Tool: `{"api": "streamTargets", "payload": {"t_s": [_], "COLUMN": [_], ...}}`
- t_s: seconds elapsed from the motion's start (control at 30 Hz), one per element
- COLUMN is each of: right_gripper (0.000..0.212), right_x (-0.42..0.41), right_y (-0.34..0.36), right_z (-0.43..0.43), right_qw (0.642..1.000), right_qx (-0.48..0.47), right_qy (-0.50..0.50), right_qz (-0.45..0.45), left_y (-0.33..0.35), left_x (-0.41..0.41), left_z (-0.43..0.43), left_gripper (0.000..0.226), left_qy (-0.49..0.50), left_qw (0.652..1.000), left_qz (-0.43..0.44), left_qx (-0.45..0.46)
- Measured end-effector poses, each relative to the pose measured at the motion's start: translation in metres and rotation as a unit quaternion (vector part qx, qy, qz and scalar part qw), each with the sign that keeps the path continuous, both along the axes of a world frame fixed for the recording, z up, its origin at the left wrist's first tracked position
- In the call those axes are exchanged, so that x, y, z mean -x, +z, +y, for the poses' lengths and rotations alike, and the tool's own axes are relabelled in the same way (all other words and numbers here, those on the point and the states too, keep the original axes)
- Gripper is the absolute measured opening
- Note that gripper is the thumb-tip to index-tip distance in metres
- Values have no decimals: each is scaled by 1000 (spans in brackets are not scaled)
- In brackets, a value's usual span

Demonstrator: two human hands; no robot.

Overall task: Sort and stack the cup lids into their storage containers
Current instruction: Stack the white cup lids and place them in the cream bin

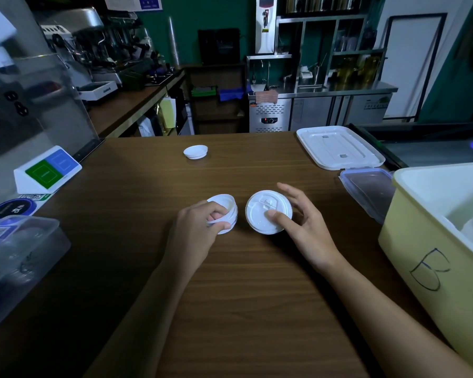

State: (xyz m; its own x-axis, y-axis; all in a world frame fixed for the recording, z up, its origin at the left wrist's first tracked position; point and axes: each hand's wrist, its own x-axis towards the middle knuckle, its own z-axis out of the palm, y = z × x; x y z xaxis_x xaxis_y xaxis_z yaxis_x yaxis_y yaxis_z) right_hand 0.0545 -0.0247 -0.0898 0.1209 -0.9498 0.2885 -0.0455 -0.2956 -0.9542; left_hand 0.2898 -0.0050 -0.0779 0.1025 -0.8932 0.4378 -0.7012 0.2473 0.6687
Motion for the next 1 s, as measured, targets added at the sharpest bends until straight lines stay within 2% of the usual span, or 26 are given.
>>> {"api": "streamTargets", "payload": {"t_s": [0.1,0.2,0.43,0.6,0.8,1.0], "right_gripper": [48,42,50,54,47,43], "right_x": [1,2,5,4,2,-3], "right_y": [-1,-2,-8,-9,-6,-3], "right_z": [0,-2,-10,-11,-8,-4], "right_qw": [1000,999,997,995,998,998], "right_qx": [14,20,33,36,37,10], "right_qy": [-20,-30,-73,-88,-39,23], "right_qz": [3,-5,17,13,32,50], "left_y": [4,5,8,12,7,6], "left_x": [3,4,4,8,18,28], "left_z": [2,3,5,9,10,15], "left_gripper": [23,25,15,22,42,46], "left_qy": [-8,-19,-44,-109,-151,-129], "left_qw": [998,998,993,990,986,985], "left_qz": [52,59,-28,-37,-8,104], "left_qx": [18,19,102,86,73,43]}}
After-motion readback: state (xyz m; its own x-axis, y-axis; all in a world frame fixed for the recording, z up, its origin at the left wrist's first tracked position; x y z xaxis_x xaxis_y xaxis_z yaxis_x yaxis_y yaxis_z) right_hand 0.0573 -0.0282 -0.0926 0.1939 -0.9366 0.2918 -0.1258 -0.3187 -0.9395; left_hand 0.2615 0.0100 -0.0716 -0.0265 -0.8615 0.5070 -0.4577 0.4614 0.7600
